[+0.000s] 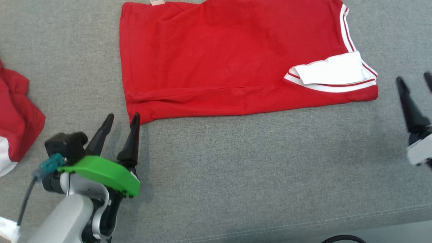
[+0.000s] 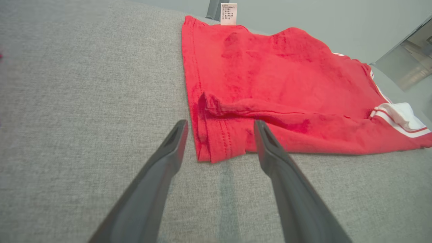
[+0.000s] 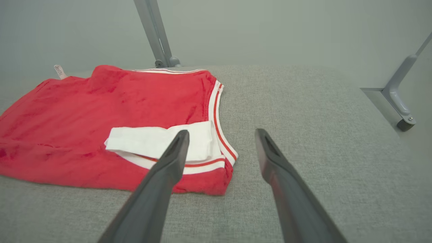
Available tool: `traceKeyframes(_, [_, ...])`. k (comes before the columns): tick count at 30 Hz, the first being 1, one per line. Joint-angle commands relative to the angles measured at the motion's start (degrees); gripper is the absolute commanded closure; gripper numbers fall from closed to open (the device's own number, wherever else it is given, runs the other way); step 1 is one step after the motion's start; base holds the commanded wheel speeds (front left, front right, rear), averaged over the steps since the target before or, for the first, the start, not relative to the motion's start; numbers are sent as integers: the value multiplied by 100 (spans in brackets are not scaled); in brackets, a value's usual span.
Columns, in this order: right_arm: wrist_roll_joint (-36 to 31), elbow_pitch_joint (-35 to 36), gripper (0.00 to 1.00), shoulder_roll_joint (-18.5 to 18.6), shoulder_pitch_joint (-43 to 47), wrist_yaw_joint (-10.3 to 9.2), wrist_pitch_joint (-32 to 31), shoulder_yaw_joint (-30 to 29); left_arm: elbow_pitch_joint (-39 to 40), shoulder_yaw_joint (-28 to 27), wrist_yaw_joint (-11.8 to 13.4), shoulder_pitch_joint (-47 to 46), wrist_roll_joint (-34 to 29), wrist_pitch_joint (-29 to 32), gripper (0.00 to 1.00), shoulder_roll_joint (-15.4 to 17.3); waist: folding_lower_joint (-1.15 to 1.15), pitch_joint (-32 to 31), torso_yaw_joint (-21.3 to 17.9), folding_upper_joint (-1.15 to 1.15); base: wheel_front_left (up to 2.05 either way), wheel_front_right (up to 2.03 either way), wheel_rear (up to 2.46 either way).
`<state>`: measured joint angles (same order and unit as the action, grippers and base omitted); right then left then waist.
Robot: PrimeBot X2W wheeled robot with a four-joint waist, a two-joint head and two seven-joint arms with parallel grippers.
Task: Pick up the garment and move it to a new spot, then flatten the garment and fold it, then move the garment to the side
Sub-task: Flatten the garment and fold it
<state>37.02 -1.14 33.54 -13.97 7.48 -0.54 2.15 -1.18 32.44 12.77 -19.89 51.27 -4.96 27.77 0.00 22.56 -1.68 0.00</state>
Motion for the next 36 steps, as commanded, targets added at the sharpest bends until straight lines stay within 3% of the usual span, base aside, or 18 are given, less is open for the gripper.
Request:
traceKeyframes(1, [-175,41,0,-297,166,2,44,-52,-55,32,57,134,-112,-108,0,5,0,84,-21,0,0,0,0])
traceKeyframes(7, [-678,-392,0,-737,165,-1,-42,-33,-473,141,-44,-96,-124,-143,0,-194,0,236,-13,0,0,0,0])
traceKeyframes(11, [-666,-850,0,-876,-208,-2,-135,121,-876,256,-180,-354,-117,60,0,-266,0,287,-12,0,0,0,0])
traceKeyframes(25, [-300,-1927,0,-550,-1230,-1,-1153,656,-1664,584,-507,-1008,-25,892,0,-299,0,345,129,0,0,0,0])
traceKeyframes(26, [-179,-2008,0,-544,-1299,2,-1368,838,-1728,628,-570,-1007,28,995,64,-309,0,340,134,0,0,0,0])
traceKeyframes(27, [-88,-2033,56,-531,-1313,2,-1480,946,-1757,662,-626,-1004,50,1053,100,-305,0,334,139,0,0,0,0])
traceKeyframes(28, [34,-2050,100,-525,-1332,2,-1544,1023,-1776,718,-693,-986,66,1132,100,-286,0,320,144,0,0,0,0])
traceKeyframes(32, [505,-1961,100,-277,-1352,-2,-1842,1251,-1654,702,-910,-937,255,1368,100,-154,0,229,169,0,0,0,0])
traceKeyframes(36, [973,-1690,100,156,-1334,-3,-2366,1282,-1213,604,-1069,-972,500,1794,100,265,0,66,172,0,0,0,0])
